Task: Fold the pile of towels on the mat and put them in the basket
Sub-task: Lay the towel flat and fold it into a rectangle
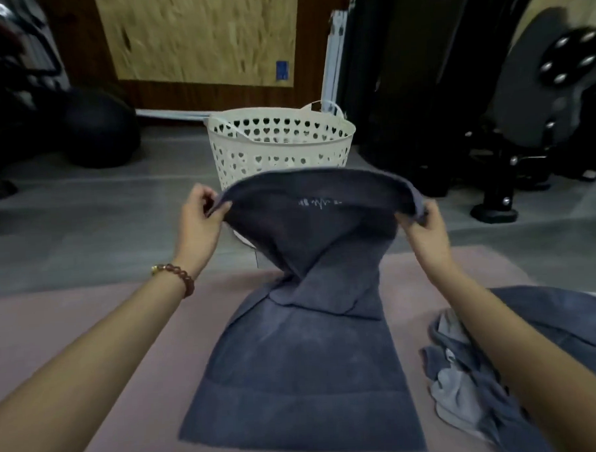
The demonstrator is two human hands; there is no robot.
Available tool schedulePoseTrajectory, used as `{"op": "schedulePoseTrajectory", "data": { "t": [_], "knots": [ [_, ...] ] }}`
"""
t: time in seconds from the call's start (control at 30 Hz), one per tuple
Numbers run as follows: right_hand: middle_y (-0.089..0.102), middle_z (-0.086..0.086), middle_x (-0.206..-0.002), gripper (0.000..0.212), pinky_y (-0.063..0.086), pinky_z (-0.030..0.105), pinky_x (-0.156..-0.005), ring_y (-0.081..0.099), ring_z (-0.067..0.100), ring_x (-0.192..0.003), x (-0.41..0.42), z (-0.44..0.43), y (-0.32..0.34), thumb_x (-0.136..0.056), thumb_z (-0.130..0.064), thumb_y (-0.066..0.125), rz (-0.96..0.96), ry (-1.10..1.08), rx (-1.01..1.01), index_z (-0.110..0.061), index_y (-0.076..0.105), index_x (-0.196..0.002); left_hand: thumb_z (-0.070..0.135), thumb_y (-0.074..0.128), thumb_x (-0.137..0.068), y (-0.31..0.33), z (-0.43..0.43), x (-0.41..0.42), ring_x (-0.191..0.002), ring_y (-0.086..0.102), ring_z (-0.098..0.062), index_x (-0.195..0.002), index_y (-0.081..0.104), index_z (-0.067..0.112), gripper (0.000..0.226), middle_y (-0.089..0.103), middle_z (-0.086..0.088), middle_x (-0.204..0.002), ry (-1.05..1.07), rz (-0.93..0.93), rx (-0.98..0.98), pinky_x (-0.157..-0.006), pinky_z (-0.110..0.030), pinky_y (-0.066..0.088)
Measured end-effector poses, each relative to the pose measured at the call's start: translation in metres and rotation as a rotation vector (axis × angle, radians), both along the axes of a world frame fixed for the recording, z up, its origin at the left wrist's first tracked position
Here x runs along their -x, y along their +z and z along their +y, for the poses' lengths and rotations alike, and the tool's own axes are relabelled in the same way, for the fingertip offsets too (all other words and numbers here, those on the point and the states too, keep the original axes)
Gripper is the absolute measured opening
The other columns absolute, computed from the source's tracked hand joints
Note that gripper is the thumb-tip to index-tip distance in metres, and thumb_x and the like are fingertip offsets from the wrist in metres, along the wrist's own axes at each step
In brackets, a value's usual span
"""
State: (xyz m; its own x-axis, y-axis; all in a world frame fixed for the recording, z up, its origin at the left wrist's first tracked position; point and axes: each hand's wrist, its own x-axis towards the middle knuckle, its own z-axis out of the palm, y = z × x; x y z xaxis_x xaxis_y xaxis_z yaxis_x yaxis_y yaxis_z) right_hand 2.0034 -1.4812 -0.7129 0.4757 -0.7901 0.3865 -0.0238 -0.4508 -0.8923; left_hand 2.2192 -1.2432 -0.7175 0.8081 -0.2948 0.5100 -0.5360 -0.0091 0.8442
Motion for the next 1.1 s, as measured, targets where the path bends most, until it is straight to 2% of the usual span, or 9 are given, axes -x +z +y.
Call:
{"op": "schedulePoseTrajectory", "data": {
  "t": [0.13,0.23,0.4,0.53,0.6,0.67,0.77,0.9,1.1],
  "knots": [
    [0.053,0.005,-0.085,0.006,0.041,0.033,-0.073,0.048,0.016,-0.077,0.044,0.009,-0.064,-0.096,-0.008,0.043,0.155,-0.048,-0.047,-0.013,0.047,-0.094,-0.014,0.059,-0.081,-0.064,0.032,0.023,-0.077,0.056,0.013,-0.075,0.049,0.018,0.034,0.06,0.005,-0.08,-0.178,-0.049,-0.159,-0.076,-0.006,0.042],
    [0.057,0.014,-0.076,0.011,0.044,0.044,-0.065,0.051,0.026,-0.07,0.091,0.018,-0.126,-0.084,-0.006,0.041,0.334,-0.108,-0.095,-0.001,0.051,-0.087,-0.026,0.052,-0.073,-0.137,0.07,0.043,-0.092,0.061,0.004,-0.077,0.055,0.03,0.056,0.068,0.006,-0.09,-0.298,0.009,-0.389,-0.087,-0.007,0.041],
    [0.058,0.009,-0.07,0.033,0.047,0.015,-0.041,0.059,0.011,-0.046,0.139,0.061,-0.193,-0.097,0.008,0.03,0.399,-0.058,-0.616,-0.01,0.055,-0.085,-0.024,0.054,-0.064,-0.228,0.121,0.081,-0.102,0.063,-0.019,-0.074,0.056,0.055,0.079,0.067,0.008,-0.096,-0.417,0.108,-0.731,-0.087,-0.009,0.038],
    [0.055,0.005,-0.091,0.035,0.053,0.02,-0.063,0.055,0.021,-0.077,0.152,0.071,-0.21,-0.097,0.001,0.026,0.218,-0.115,-1.021,-0.012,0.058,-0.088,-0.015,0.078,-0.058,-0.243,0.137,0.097,-0.114,0.052,-0.037,-0.072,0.07,0.023,0.041,0.054,-0.025,-0.112,-0.259,0.114,-0.738,-0.089,-0.005,0.031],
    [0.053,0.005,-0.1,0.025,0.051,0.033,-0.075,0.054,0.023,-0.087,0.151,0.067,-0.207,-0.096,-0.014,0.033,0.164,-0.116,-1.141,-0.013,0.057,-0.093,0.006,0.082,-0.056,-0.242,0.135,0.1,-0.112,0.052,-0.03,-0.086,0.071,0.006,0.031,0.053,-0.025,-0.111,-0.181,0.201,-0.678,-0.093,-0.008,0.034],
    [0.05,0.005,-0.104,0.011,0.055,0.034,-0.065,0.053,0.019,-0.083,0.146,0.064,-0.206,-0.093,-0.016,0.045,0.211,-0.134,-1.109,-0.018,0.054,-0.089,0.022,0.076,-0.064,-0.238,0.129,0.102,-0.086,0.058,-0.015,-0.093,0.067,0.008,0.033,0.058,-0.015,-0.099,-0.157,0.4,-0.564,-0.079,-0.013,0.045],
    [0.048,0.007,-0.098,0.023,0.052,0.02,-0.042,0.051,0.017,-0.073,0.137,0.066,-0.205,-0.091,0.004,0.049,0.317,-0.158,-0.948,-0.019,0.047,-0.091,-0.005,0.066,-0.081,-0.229,0.117,0.109,-0.069,0.057,-0.013,-0.089,0.059,0.009,0.017,0.057,-0.011,-0.09,-0.142,0.68,-0.455,-0.058,-0.015,0.053],
    [0.051,0.006,-0.093,0.031,0.045,0.014,-0.04,0.05,0.015,-0.068,0.132,0.065,-0.199,-0.091,0.01,0.044,0.288,-0.107,-0.769,-0.02,0.051,-0.086,-0.01,0.06,-0.084,-0.219,0.109,0.1,-0.039,0.049,0.004,-0.086,0.062,0.006,0.016,0.056,-0.002,-0.066,-0.113,0.634,-0.475,-0.046,-0.005,0.043],
    [0.054,0.01,-0.102,0.025,0.046,0.014,-0.052,0.052,0.016,-0.073,0.141,0.067,-0.22,-0.09,0.007,0.049,0.483,-0.097,-0.531,-0.011,0.06,-0.103,-0.007,0.067,-0.079,-0.223,0.12,0.087,-0.06,0.05,-0.005,-0.098,0.068,0.0,0.02,0.056,0.004,-0.068,-0.035,0.53,-0.526,-0.055,-0.002,0.039]
  ]
}}
